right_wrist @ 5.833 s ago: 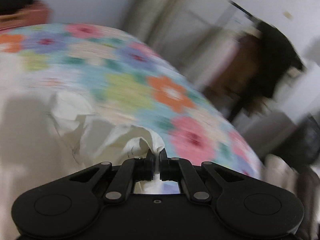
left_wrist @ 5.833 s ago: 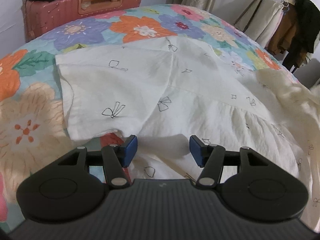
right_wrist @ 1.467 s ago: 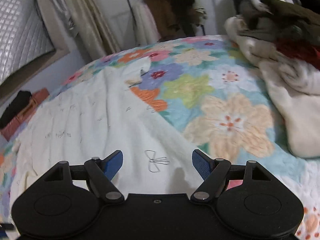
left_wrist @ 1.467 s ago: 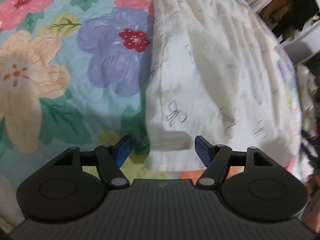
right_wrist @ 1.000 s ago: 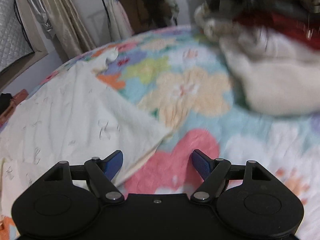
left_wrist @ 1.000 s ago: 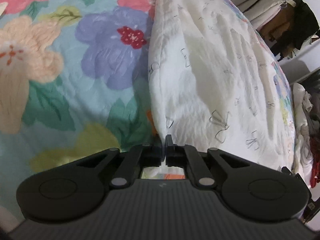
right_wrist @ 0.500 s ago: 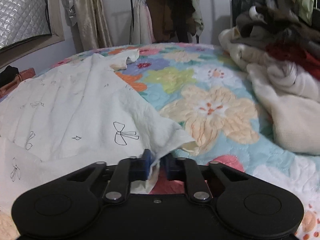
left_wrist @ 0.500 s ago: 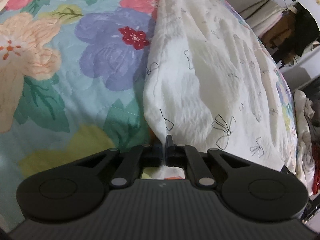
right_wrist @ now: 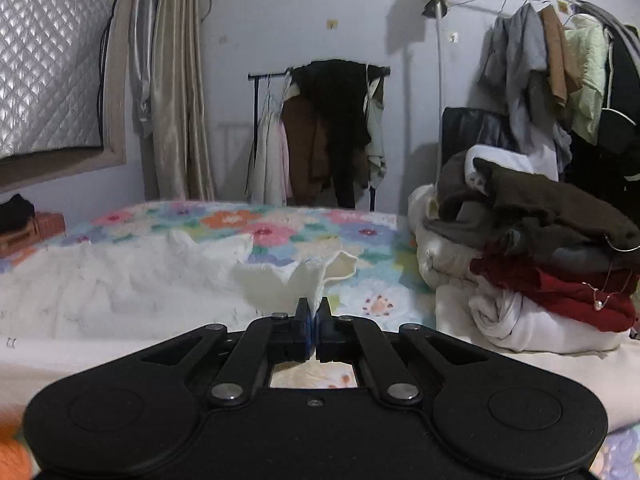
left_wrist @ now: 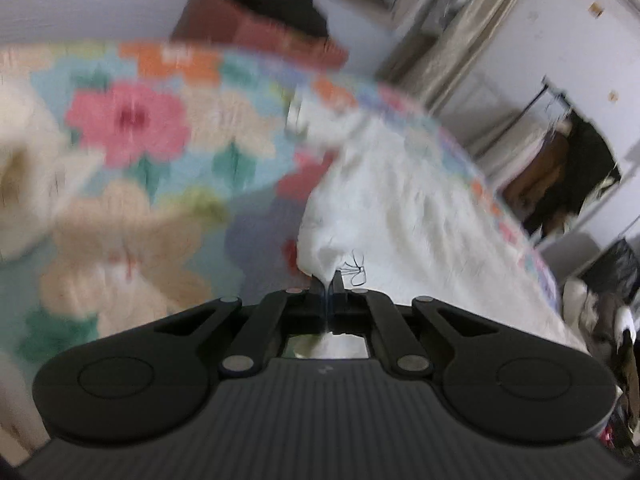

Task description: Fold clothes

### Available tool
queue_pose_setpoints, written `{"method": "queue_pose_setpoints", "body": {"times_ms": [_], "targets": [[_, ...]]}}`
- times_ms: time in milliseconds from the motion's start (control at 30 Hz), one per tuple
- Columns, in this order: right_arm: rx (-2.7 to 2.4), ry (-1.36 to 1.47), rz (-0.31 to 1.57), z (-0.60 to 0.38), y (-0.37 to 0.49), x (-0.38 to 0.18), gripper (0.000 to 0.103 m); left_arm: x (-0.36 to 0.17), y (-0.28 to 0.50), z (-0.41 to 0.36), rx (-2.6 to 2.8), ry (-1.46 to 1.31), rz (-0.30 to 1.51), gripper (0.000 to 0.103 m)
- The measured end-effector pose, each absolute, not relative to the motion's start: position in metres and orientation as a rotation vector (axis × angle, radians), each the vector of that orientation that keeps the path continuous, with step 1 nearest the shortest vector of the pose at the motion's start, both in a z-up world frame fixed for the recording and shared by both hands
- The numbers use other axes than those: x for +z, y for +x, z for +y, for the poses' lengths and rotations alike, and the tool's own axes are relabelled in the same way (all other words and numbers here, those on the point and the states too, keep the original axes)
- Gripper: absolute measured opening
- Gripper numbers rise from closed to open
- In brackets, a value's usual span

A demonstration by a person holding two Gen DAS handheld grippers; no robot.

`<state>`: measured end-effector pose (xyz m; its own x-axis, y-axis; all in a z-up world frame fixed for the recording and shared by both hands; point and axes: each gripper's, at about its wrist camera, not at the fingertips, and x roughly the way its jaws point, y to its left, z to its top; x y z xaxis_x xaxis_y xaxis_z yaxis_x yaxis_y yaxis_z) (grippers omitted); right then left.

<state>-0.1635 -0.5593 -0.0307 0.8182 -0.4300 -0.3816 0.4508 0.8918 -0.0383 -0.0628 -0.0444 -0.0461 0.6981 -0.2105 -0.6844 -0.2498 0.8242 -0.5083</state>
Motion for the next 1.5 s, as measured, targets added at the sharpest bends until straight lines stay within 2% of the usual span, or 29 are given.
{"method": "queue_pose_setpoints", "body": {"times_ms": [67,133,233,367,433,533,667,800,933,1100,1167,1200,1267,1333,1400,1500], "targets": [[-0.492,0.057,0.488,-0.568,-0.152,-0.053,0.001,-0.077,-0.058,-0.056,0.035,-0.612,0.955,0.001],[-0.498,0.097,0.544,-0.573,-0.151,-0.072,0.001,-0.092,-0.059,-0.061,-0.057,-0.587,1.021,0.001],[-0.490,0.136,0.571,-0.574,-0.159,-0.084,0.001,-0.077,-0.059,-0.060,-0.045,-0.534,0.947,0.001],[-0.437,0.161,0.488,-0.566,-0.182,-0.055,0.001,-0.047,-0.071,-0.053,-0.013,-0.473,0.788,0.001],[-0.405,0.129,0.441,-0.554,-0.192,-0.044,0.001,-0.049,-0.077,-0.051,0.011,-0.431,0.798,0.001],[-0.424,0.015,0.529,-0.546,-0.181,-0.063,0.001,-0.062,-0.084,-0.046,0.047,-0.434,0.860,0.001],[-0.398,0.125,0.554,-0.548,-0.187,-0.080,0.001,-0.061,-0.087,-0.045,0.090,-0.369,0.856,0.001],[-0.396,0.109,0.622,-0.553,-0.179,-0.098,0.002,-0.078,-0.080,-0.047,0.088,-0.399,0.955,0.002],[-0.397,0.215,0.666,-0.566,-0.180,-0.115,0.002,-0.094,-0.077,-0.048,0.109,-0.403,1.000,0.002],[-0.397,0.131,0.689,-0.557,-0.182,-0.120,0.004,-0.088,-0.081,-0.047,0.108,-0.415,0.998,0.003],[-0.431,0.097,0.731,-0.557,-0.181,-0.114,0.013,-0.082,-0.085,-0.043,0.093,-0.443,0.980,0.004],[-0.455,0.099,0.764,-0.558,-0.181,-0.108,0.024,-0.078,-0.086,-0.043,0.084,-0.439,0.964,0.005],[-0.482,0.099,0.778,-0.558,-0.184,-0.088,0.028,-0.071,-0.086,-0.044,0.076,-0.418,0.938,0.008],[-0.480,0.081,0.742,-0.555,-0.188,-0.067,0.040,-0.067,-0.086,-0.043,0.057,-0.449,0.919,0.009],[-0.451,0.089,0.709,-0.553,-0.185,-0.045,0.042,-0.057,-0.085,-0.043,0.020,-0.472,0.908,0.009],[-0.336,0.121,0.686,-0.553,-0.165,-0.013,0.046,-0.026,-0.086,-0.046,-0.035,-0.441,0.836,0.022]]}}
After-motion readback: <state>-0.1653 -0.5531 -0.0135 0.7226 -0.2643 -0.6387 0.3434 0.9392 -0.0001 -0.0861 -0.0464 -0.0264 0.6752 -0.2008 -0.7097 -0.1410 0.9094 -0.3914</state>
